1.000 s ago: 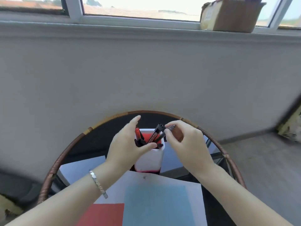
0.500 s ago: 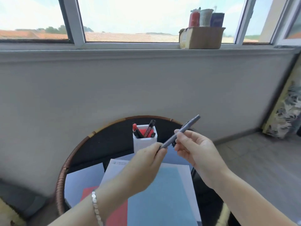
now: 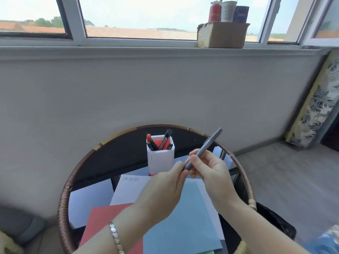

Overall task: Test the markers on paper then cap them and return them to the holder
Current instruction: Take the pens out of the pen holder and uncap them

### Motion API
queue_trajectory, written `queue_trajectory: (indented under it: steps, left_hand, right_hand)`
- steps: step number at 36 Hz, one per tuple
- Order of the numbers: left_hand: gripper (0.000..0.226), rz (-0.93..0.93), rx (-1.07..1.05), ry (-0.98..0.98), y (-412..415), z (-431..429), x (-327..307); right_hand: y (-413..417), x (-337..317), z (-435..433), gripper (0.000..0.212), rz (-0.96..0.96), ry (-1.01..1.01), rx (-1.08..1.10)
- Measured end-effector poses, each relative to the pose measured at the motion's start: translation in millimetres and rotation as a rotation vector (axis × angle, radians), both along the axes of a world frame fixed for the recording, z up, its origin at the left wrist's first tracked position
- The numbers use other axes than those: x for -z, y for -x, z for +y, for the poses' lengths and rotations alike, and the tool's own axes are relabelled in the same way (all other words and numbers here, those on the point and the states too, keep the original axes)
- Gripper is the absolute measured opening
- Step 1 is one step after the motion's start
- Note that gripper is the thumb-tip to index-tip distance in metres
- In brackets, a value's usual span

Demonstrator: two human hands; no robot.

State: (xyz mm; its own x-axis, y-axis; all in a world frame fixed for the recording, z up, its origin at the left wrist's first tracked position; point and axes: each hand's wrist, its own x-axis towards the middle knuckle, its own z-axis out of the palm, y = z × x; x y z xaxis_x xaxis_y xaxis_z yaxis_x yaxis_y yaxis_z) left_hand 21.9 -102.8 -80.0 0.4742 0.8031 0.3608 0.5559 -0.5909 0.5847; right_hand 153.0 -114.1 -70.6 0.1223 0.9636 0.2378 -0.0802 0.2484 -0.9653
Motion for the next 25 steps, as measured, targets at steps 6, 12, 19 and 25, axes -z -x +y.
queue_trajectory:
  steps: [6, 12, 19, 25]
  left_hand:
    - [0.024, -0.073, -0.041, 0.102, -0.4, 5.4, 8.9]
    - [0.033, -0.167, -0.1, 0.233, -0.6, 12.5, 23.4]
    - [0.014, -0.164, -0.077, 0.364, -27.4, 24.6, 44.2]
    - [0.011, 0.028, -0.094, 0.301, -100.9, 53.4, 64.1]
  right_hand:
    - [-13.9, 1.9, 9.8, 0.012, -0.051, -0.003, 0.09]
    - [-80.1, 12.8, 33.1, 0.041, -0.299, 0.346, 0.154]
    - [-135.9, 63.1, 39.0, 0.029, -0.915, 0.546, 0.34]
    - [-146.7, 83.4, 42.9, 0.028, -1.087, 0.508, 0.396]
